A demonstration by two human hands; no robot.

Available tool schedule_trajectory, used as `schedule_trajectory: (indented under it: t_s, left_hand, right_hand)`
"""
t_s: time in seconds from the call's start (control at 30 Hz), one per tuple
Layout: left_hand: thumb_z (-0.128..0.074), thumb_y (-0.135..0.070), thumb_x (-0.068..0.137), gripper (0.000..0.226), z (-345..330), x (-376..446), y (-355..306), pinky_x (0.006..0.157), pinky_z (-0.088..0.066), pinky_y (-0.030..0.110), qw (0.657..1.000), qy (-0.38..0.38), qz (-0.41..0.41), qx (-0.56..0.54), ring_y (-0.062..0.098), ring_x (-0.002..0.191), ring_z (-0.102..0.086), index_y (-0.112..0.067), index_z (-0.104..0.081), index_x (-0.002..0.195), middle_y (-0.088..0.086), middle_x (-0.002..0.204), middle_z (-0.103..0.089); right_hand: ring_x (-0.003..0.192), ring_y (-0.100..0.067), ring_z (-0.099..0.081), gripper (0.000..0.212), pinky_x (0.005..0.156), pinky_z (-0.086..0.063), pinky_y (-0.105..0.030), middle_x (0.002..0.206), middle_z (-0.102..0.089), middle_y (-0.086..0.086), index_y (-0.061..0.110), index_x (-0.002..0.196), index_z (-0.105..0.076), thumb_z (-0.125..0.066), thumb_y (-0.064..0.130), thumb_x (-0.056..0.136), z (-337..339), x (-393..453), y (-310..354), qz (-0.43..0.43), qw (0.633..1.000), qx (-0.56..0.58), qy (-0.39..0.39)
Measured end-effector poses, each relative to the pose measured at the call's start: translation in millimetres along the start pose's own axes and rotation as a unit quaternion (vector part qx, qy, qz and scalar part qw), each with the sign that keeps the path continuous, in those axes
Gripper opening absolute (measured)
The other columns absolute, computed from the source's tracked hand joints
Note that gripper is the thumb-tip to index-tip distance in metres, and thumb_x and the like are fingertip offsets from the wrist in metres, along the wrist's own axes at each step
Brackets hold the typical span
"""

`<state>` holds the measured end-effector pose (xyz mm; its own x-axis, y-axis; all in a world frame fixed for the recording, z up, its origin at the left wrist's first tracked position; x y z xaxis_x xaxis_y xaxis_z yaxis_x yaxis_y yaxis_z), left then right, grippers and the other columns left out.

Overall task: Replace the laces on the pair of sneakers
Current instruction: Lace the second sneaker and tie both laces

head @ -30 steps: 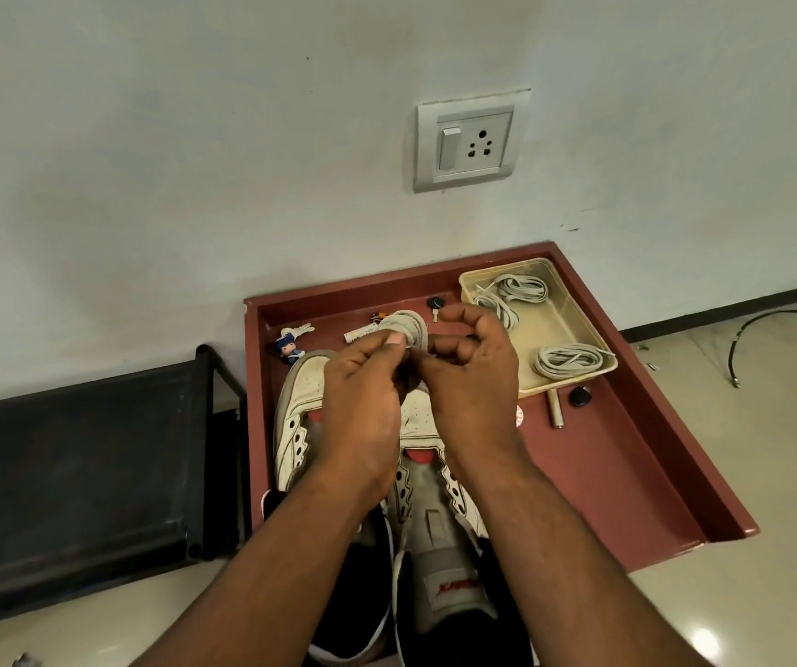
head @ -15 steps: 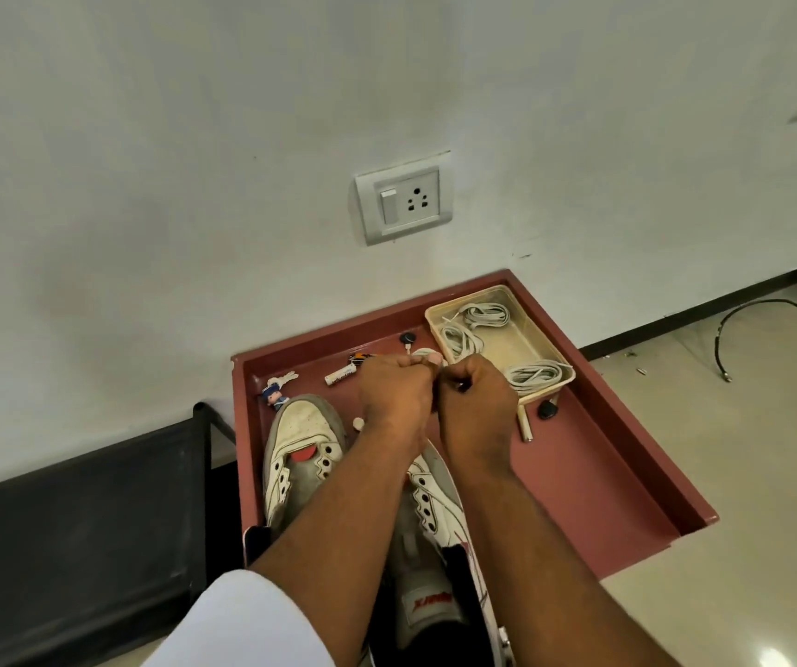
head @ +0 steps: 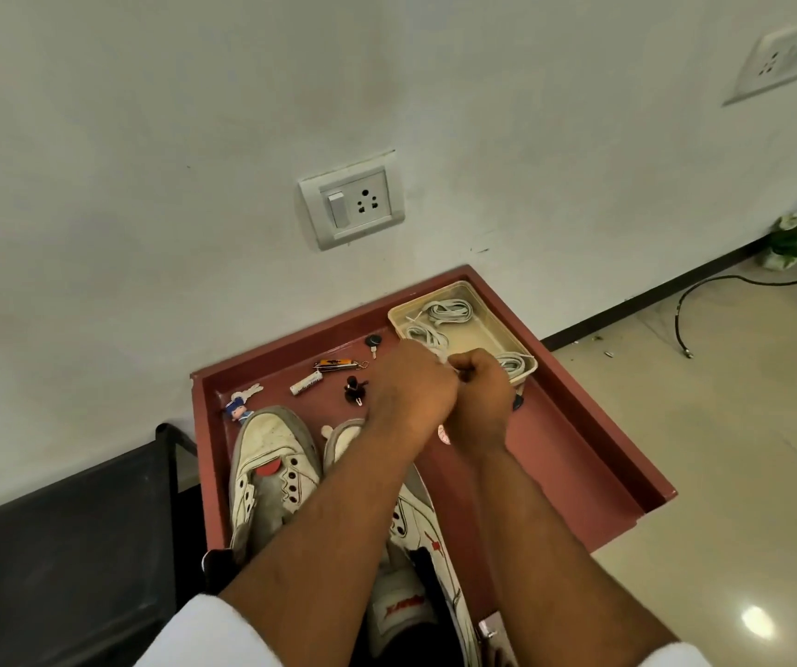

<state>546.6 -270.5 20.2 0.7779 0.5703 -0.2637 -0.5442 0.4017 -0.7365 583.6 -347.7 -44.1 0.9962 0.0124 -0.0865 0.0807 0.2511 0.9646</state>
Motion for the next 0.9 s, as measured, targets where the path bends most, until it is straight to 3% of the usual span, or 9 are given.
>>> schedule_trajectory:
  t_s: [0.1,0.17,0.23,0.33,0.4,0.5,0.6,0.77,0.9]
  left_hand:
    - [-0.058,-0.008,0.087,0.018,17,6,-12,0.079,-0.057,0.037,0.989,0.035,-0.046,0.139,0.033,0.092,-0.069,0.001,-0.070,0.097,0.018,0.096,-0.072]
    - [-0.052,-0.004,0.090,0.020,24,15,-3,0.082,-0.051,0.034,0.974,0.021,-0.073,0.212,0.033,0.098,-0.067,0.002,-0.069,0.098,0.018,0.105,-0.071]
    - [-0.048,-0.004,0.093,0.023,17,22,13,0.085,-0.049,0.035,0.956,0.045,-0.075,0.279,0.033,0.105,-0.064,0.000,-0.066,0.107,0.018,0.114,-0.067]
    - [-0.055,-0.009,0.094,0.028,-7,31,35,0.093,-0.048,0.036,0.932,0.108,-0.063,0.339,0.031,0.115,-0.060,-0.005,-0.060,0.122,0.015,0.125,-0.062]
    - [-0.060,-0.014,0.093,0.031,-21,36,42,0.103,-0.042,0.041,0.909,0.136,-0.058,0.390,0.031,0.121,-0.057,-0.007,-0.058,0.123,0.014,0.128,-0.060]
    - [-0.072,-0.027,0.087,0.046,-34,46,48,0.117,-0.020,0.047,0.875,0.160,-0.054,0.454,0.028,0.129,-0.050,-0.012,-0.056,0.127,0.010,0.131,-0.060]
    - [-0.079,-0.027,0.080,0.056,-42,52,48,0.118,-0.018,0.047,0.866,0.169,-0.052,0.469,0.026,0.128,-0.051,-0.012,-0.055,0.129,0.008,0.131,-0.060]
    - [-0.079,-0.014,0.080,0.062,-45,54,50,0.113,-0.031,0.045,0.888,0.164,-0.054,0.426,0.029,0.130,-0.049,-0.009,-0.050,0.135,0.012,0.136,-0.055]
    - [-0.082,-0.017,0.076,0.063,-41,57,54,0.105,-0.039,0.043,0.895,0.174,-0.046,0.408,0.032,0.127,-0.052,-0.010,-0.051,0.130,0.013,0.135,-0.054]
  right_hand:
    - [0.072,-0.016,-0.067,0.016,0.075,-0.057,-0.038,0.080,-0.071,-0.002,0.021,0.078,-0.063,-0.073,0.010,0.080,14,22,-5,-0.038,0.999,-0.007,0.007]
    - [0.069,-0.008,-0.065,0.018,0.078,-0.054,-0.027,0.081,-0.071,0.001,0.026,0.077,-0.062,-0.075,0.014,0.081,14,33,-3,-0.020,0.999,-0.027,0.024]
    - [0.074,-0.003,-0.060,0.011,0.081,-0.039,-0.014,0.085,-0.069,0.008,0.025,0.083,-0.065,-0.075,0.020,0.083,13,40,1,-0.007,0.995,-0.090,0.030]
    - [0.087,-0.005,-0.055,0.014,0.087,-0.024,-0.035,0.084,-0.063,0.017,0.032,0.080,-0.062,-0.076,0.029,0.081,11,51,-1,0.023,0.980,-0.196,0.002]
    - [0.092,-0.006,-0.055,0.016,0.086,-0.023,-0.038,0.087,-0.064,0.017,0.034,0.079,-0.061,-0.077,0.031,0.080,6,58,-7,0.026,0.975,-0.219,0.005]
    - [0.104,-0.012,-0.055,0.016,0.085,-0.023,-0.039,0.089,-0.065,0.015,0.036,0.078,-0.061,-0.076,0.033,0.079,-1,63,-19,0.037,0.961,-0.272,0.018]
    - [0.110,-0.011,-0.052,0.015,0.094,-0.023,-0.043,0.094,-0.065,0.013,0.037,0.084,-0.062,-0.075,0.038,0.078,-3,67,-27,0.048,0.948,-0.312,0.033]
    - [0.132,-0.012,-0.035,0.016,0.109,-0.012,-0.048,0.127,-0.058,0.000,0.036,0.099,-0.068,-0.069,0.042,0.083,-5,68,-31,0.092,0.902,-0.414,0.078]
    - [0.138,-0.017,-0.025,0.022,0.108,-0.012,-0.047,0.124,-0.060,-0.001,0.032,0.107,-0.071,-0.066,0.039,0.088,-2,61,-22,0.095,0.882,-0.453,0.087]
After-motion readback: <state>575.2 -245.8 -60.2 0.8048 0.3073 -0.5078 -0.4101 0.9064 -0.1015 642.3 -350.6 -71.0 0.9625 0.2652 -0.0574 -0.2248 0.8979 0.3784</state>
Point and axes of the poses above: each hand's wrist, its own x-axis towards the middle knuckle, its own z-axis out of the back of the hand, y = z × x, the point moved 3 cm from there along x, towards the middle knuckle
